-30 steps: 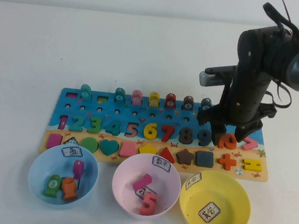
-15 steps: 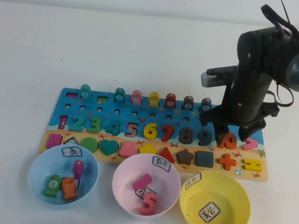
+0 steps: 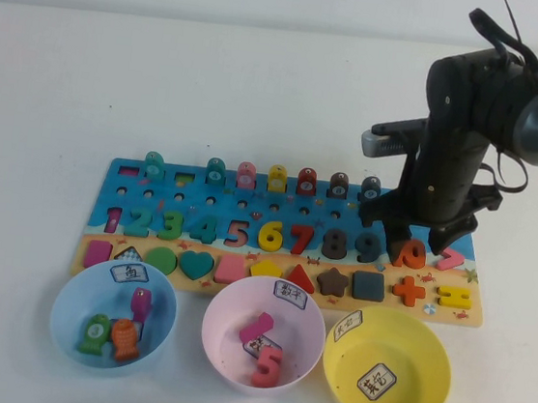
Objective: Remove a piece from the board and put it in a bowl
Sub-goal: Pick up the "number 10"
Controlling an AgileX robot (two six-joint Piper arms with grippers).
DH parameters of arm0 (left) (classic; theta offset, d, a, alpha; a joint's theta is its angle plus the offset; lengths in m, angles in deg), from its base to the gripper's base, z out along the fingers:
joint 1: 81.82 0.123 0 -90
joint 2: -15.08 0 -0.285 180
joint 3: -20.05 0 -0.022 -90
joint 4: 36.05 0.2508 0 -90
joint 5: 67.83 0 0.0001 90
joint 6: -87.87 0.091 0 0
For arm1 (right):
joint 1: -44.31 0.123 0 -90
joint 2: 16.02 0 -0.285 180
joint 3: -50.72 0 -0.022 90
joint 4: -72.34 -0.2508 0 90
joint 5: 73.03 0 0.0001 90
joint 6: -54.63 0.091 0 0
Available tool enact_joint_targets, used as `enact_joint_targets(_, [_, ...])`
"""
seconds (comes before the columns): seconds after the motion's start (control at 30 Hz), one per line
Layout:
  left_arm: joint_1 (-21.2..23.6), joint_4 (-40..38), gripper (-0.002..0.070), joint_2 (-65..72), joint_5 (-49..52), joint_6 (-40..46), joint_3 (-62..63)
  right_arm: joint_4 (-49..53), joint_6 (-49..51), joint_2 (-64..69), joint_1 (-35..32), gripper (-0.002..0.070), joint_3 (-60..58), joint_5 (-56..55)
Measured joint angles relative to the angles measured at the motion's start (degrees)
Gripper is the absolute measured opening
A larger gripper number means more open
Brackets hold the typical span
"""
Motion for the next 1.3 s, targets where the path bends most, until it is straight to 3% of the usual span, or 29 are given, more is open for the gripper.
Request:
enact_joint_targets(0.37, [0.0,0.0,-0.0004,0.0,0.0,0.0,0.0,-0.26,0.0,1.49,0.0,0.0403,0.13,0.0])
enact_joint_targets(0.53, [0.0,0.0,-0.0004,0.0,0.0,0.0,0.0,-0.37,0.13,1.49,0.0,0.0341,0.13,0.0])
enact_joint_targets(1.3, [0.0,0.0,-0.0004,0.0,0.0,0.0,0.0,-0.11,0.65,1.25,0.0,0.0328,4.03,0.33])
